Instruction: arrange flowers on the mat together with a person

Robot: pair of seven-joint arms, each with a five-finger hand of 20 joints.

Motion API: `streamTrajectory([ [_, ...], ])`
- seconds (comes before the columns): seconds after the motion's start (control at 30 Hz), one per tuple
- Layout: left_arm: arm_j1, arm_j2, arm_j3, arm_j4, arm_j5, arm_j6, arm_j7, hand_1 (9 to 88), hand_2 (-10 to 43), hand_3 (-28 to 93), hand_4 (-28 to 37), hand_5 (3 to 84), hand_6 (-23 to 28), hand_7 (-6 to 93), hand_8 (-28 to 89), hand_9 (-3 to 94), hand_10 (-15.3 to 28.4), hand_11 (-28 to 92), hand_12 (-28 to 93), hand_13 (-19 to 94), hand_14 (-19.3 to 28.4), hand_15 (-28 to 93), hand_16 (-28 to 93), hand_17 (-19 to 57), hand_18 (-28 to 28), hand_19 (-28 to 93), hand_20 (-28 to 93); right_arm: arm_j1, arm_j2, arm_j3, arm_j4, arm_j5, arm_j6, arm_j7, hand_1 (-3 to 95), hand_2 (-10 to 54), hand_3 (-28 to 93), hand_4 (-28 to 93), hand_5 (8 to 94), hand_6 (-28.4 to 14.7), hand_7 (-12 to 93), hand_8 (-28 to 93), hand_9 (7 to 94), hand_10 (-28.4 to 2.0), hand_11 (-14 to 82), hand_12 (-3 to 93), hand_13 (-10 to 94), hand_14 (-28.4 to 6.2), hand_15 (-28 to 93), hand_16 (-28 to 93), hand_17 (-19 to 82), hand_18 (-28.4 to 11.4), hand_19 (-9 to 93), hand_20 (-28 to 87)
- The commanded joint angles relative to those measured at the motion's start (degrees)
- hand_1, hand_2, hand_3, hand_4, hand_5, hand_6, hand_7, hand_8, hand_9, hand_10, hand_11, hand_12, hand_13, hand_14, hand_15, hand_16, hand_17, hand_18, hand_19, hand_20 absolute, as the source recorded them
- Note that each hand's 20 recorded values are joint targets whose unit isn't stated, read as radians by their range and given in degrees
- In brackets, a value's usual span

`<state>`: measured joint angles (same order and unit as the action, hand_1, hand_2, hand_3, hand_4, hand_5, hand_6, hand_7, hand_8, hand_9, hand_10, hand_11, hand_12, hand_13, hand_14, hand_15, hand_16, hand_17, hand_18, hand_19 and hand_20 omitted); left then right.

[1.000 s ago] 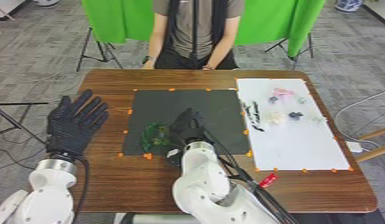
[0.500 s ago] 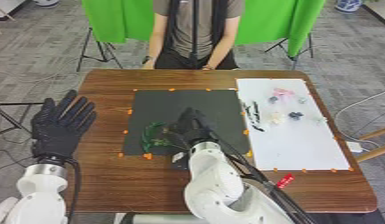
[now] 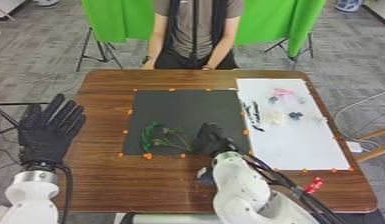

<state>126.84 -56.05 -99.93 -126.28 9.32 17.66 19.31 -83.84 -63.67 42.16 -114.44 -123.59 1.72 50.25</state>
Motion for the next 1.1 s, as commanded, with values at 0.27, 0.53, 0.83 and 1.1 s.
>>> streamTrajectory([
  [0.27,1.3,-0.58,0.17,0.38,-1.34,-0.43,0.24,25.6,14.4,70,-28.3,39.1,7.6,14.5,-11,34.3,16.4,19,9,24,15.8,33,-8,-5.7,13.5,33,11,-1.9,0.2,-1.0,-1.2,3.6,-2.4,-3.8,49.0,0.2,76,-17,70.1,-6.7,20,5,64.2,-17.4,36.5,54.2,48,-22.1,74,43,23,-26.8,83,12],
  [0.53,1.2,-0.56,0.12,0.37,-1.68,-0.15,0.28,25.7,14.4,70,-28.3,39.3,7.7,14.5,-11,34.4,16.3,20,9,24,15.8,33,-8,-5.7,13.6,33,12,-1.3,-0.6,-1.7,-1.5,3.1,-2.7,-3.7,49.4,0.5,75,-17,69.4,-6.5,21,4,64.0,-17.4,35.6,53.6,48,-21.8,73,44,23,-26.6,83,12],
  [0.83,1.4,-0.73,0.02,0.28,-1.87,-0.04,0.42,25.6,14.5,70,-28.3,39.4,7.7,14.5,-11,34.5,16.3,20,9,24,15.9,33,-8,-5.7,13.6,34,12,-1.6,-0.7,-1.5,-2.3,3.5,-4.3,-3.6,49.0,0.7,75,-17,69.7,-6.5,21,4,64.3,-17.6,35.6,52.8,48,-22.1,73,43,23,-26.6,82,13],
  [1.1,2.3,-1.38,-0.39,0.01,-2.1,0.02,0.98,25.6,14.5,70,-28.3,39.4,7.6,14.5,-11,34.6,16.4,20,9,24,15.9,33,-8,-5.6,13.6,34,12,-2.5,1.4,1.8,-4.4,6.2,-3.6,-3.5,43.9,-0.5,74,-15,71.0,-5.7,21,5,63.5,-19.1,42.1,43.7,48,-22.4,74,37,22,-26.9,82,13],
])
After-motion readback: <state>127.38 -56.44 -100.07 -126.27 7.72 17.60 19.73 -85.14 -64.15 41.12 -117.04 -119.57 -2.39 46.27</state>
